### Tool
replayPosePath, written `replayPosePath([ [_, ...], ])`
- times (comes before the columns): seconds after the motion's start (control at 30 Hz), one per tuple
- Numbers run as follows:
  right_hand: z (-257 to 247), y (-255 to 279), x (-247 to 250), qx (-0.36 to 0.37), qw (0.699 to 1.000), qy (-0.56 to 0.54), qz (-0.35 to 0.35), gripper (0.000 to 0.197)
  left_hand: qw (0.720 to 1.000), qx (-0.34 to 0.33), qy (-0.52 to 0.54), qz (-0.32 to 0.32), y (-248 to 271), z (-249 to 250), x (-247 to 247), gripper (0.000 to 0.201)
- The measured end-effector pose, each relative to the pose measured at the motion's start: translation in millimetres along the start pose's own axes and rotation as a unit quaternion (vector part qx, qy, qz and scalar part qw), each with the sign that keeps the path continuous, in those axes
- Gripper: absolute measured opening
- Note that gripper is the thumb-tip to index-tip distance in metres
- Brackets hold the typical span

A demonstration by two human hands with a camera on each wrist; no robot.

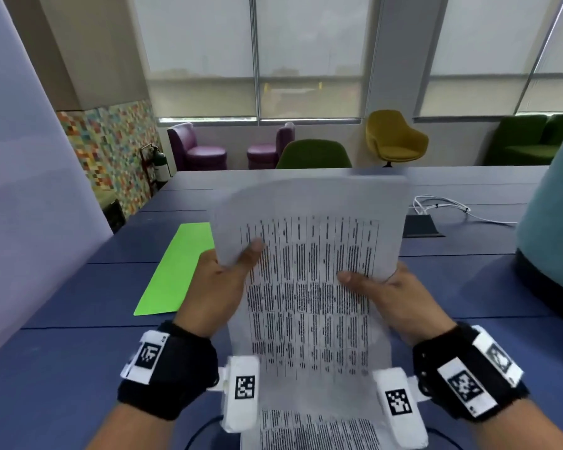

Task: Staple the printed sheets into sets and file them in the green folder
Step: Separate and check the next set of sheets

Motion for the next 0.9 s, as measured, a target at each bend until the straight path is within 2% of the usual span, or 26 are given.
replayPosePath([
  [0.07, -2.8, -2.6, 0.8, -0.031, 0.999, -0.012, -0.028, 0.025, 1.0, 0.007, 0.002, -0.014, -5.1, 13.6, 0.2, 0.018],
  [0.13, 7.0, -7.5, 3.5, -0.071, 0.996, -0.006, -0.053, 0.032, 0.999, 0.04, 0.017, -0.025, -12.4, 6.0, 0.7, 0.022],
  [0.23, 50.0, -6.2, 6.6, -0.161, 0.984, 0.018, -0.073, 0.035, 0.987, 0.158, 0.02, -0.022, -11.9, -44.9, -1.7, 0.029],
  [0.33, 103.3, 11.2, 4.0, -0.226, 0.964, 0.078, -0.118, 0.042, 0.967, 0.251, -0.035, -0.014, 7.3, -113.8, 1.1, 0.07],
  [0.37, 116.3, 15.9, 6.1, -0.233, 0.958, 0.104, -0.128, 0.042, 0.964, 0.261, -0.046, -0.02, 16.1, -131.5, 0.4, 0.066],
  [0.4, 123.0, 18.7, 8.9, -0.224, 0.959, 0.123, -0.123, 0.038, 0.961, 0.269, -0.049, -0.025, 24.8, -148.5, -0.6, 0.053],
  [0.47, 124.3, 5.9, 28.4, -0.142, 0.964, 0.22, -0.041, 0.028, 0.954, 0.291, -0.061, -0.024, 41.5, -172.4, -1.8, 0.037],
  [0.5, 118.6, -5.1, 46.1, -0.085, 0.947, 0.306, 0.044, 0.027, 0.954, 0.293, -0.061, -0.03, 48.2, -177.1, -4.3, 0.033],
  [0.53, 105.9, -13.7, 62.5, -0.029, 0.909, 0.395, 0.128, 0.025, 0.954, 0.29, -0.061, -0.038, 52.2, -181.5, -6.8, 0.025],
  [0.57, 98.0, -21.8, 75.2, 0.011, 0.864, 0.47, 0.178, 0.025, 0.955, 0.288, -0.058, -0.047, 55.1, -182.8, -9.0, 0.018],
  [0.6, 98.4, -30.7, 83.8, 0.013, 0.828, 0.532, 0.175, 0.038, 0.954, 0.289, -0.062, -0.049, 56.3, -182.8, -10.0, 0.015],
  [0.63, 111.1, -39.9, 90.8, -0.026, 0.8, 0.587, 0.124, 0.053, 0.953, 0.291, -0.063, -0.048, 56.3, -183.5, -9.8, 0.018],
  [0.67, 126.9, -45.5, 96.1, -0.08, 0.774, 0.625, 0.06, 0.058, 0.952, 0.295, -0.061, -0.046, 56.5, -183.6, -10.0, 0.023],
  [0.73, 145.0, -49.5, 102.0, -0.134, 0.73, 0.67, -0.02, 0.044, 0.952, 0.297, -0.053, -0.045, 56.3, -182.8, -9.1, 0.026],
  [0.83, 139.1, -56.6, 101.7, -0.136, 0.704, 0.696, -0.023, 0.038, 0.949, 0.311, -0.031, -0.044, 58.4, -184.8, -8.4, 0.013],
  [0.87, 133.7, -60.5, 101.4, -0.137, 0.712, 0.689, -0.005, 0.038, 0.947, 0.317, -0.026, -0.042, 60.0, -184.9, -8.6, 0.013],
  [0.9, 127.4, -64.8, 101.9, -0.136, 0.735, 0.664, 0.028, 0.035, 0.947, 0.318, -0.021, -0.04, 60.6, -184.7, -8.7, 0.013],
])
Point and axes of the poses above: each hand's wrist, its own y-axis away from the middle knuckle, its own x-axis out of the back of the hand, z = x × y, the point moved 7 cm from there along -y, towards the middle knuckle, and after that the axes turned 13 degrees about z, right-handed, at the moved point
